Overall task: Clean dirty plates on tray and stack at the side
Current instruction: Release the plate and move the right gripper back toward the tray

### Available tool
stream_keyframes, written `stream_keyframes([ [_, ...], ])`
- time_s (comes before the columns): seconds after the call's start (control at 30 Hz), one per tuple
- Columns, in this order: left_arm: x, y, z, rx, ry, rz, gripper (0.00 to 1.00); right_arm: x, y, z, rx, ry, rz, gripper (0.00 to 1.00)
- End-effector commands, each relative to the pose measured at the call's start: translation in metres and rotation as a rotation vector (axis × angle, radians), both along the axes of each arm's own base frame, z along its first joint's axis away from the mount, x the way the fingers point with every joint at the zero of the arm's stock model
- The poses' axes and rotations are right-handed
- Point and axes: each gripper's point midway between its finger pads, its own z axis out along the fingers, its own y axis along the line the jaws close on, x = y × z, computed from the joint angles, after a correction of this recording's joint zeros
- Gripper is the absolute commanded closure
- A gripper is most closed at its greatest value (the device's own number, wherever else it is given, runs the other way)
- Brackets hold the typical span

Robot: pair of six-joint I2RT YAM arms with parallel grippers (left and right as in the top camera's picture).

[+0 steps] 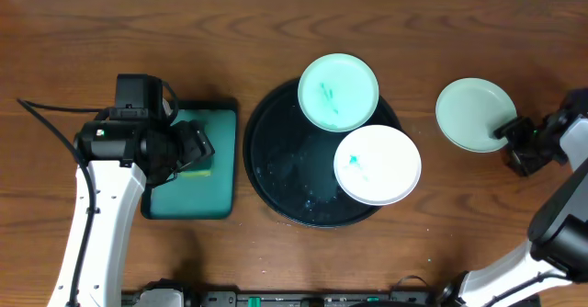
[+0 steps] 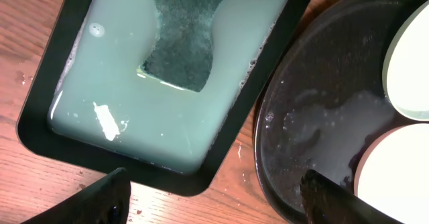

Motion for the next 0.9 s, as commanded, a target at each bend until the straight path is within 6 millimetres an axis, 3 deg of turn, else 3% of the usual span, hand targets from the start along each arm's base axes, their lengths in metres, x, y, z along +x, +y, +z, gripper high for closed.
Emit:
stream_keyframes([
  [0.0,-0.001,0.002,0.0,0.009,0.001,0.012,0.19,0.016,0.002,0.069,-0.086,-0.158,0.044,0.01],
  [0.2,-0.001,0.002,0.0,0.009,0.001,0.012,0.19,0.011,0.04,0.162,-0.207,-0.348,0.163,0.01],
  [0.3,-0.001,0.002,0.0,0.009,0.001,0.012,0.19,0.004,0.068,0.189,-0.225,-0.404,0.224,0.01],
  [0.4,-0.001,0.002,0.0,0.009,0.002,0.012,0.19,-0.002,0.102,0.205,-0.228,-0.439,0.329,0.01],
  [0.57,-0.002,0.002,0.0,0.009,0.006,0.012,0.19,-0.002,0.167,0.198,-0.228,-0.47,0.669,0.09],
  [0.63,-0.002,0.002,0.0,0.009,0.006,0.012,0.19,-0.004,0.196,0.186,-0.195,-0.479,0.82,0.23],
  [0.77,-0.002,0.002,0.0,0.009,0.006,0.012,0.19,0.005,0.228,0.161,-0.183,-0.469,0.99,0.22],
  [0.87,-0.002,0.002,0.0,0.009,0.006,0.012,0.19,0.035,0.237,0.139,-0.181,-0.48,0.998,0.06],
])
